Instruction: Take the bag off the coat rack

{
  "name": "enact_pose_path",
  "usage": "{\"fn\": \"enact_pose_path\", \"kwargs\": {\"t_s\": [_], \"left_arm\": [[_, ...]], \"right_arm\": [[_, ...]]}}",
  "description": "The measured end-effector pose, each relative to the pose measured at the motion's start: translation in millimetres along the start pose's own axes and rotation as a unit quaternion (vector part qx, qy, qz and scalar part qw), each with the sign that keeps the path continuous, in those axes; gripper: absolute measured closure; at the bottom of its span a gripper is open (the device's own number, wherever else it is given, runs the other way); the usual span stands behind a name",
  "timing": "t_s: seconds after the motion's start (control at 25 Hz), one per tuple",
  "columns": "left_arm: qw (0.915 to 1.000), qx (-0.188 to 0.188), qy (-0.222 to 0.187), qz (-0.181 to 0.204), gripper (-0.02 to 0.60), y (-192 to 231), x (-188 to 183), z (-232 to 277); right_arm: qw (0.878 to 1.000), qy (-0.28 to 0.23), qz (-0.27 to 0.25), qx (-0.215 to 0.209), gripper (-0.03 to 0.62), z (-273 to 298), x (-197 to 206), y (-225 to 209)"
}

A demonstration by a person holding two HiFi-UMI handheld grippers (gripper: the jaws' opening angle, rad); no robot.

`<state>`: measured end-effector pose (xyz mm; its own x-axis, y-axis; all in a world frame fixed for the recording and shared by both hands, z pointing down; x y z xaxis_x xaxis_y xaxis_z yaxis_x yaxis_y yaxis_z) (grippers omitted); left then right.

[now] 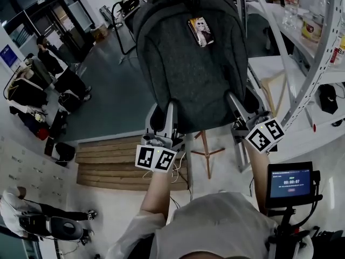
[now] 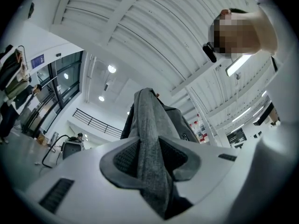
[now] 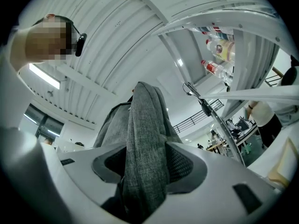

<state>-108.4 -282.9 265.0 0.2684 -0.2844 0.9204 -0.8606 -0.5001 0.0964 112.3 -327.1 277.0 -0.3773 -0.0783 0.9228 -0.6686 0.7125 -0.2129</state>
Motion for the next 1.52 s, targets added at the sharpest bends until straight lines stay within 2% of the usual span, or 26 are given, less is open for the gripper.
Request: {"fn": "enact_pose_path", "kwargs": {"t_s": [0.28, 0.52, 0.76, 1.0, 1.12, 1.24, 1.36, 1.52], "left_arm": [[0.9994, 0.012, -0.029, 0.016, 0.459, -18, -30, -11], [0.9988, 0.002, -0.042, 0.024, 0.459, -22, -42, -24], [0.9978, -0.027, -0.051, 0.034, 0.459, -23, -55, -52], [0.9935, -0.081, -0.055, 0.058, 0.459, -11, -59, -92], [0.9866, -0.128, -0.056, 0.084, 0.459, 11, -53, -125], [0.9761, -0.177, -0.060, 0.110, 0.460, 31, -68, -163], [0.9660, -0.218, -0.063, 0.124, 0.460, 41, -106, -198], [0.9514, -0.265, -0.067, 0.142, 0.462, 29, -141, -236]], "right_arm": [[0.999, -0.025, -0.018, -0.010, 0.361, -12, -28, 23], [0.999, -0.032, -0.022, -0.025, 0.361, -14, -35, 37], [0.998, -0.027, -0.015, -0.057, 0.361, -10, -33, 60], [0.994, -0.017, 0.007, -0.112, 0.361, 8, -7, 83], [0.986, -0.010, 0.032, -0.161, 0.361, 33, 31, 102], [0.976, -0.001, 0.055, -0.211, 0.364, 62, 55, 138], [0.965, 0.013, 0.070, -0.251, 0.364, 86, 50, 186], [0.950, 0.027, 0.089, -0.299, 0.364, 93, 42, 234]]}}
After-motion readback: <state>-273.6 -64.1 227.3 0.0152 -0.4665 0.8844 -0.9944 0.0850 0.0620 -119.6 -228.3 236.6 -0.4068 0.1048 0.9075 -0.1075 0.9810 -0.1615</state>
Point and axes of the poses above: the fingertips, and each gripper's own axes: z forward along the fingers, y to its left, x out of its underside, the point moved 2 cm from there along -z, backward along the fingers, and after that the axes turned 8 degrees about y, right-handed, at the moved point
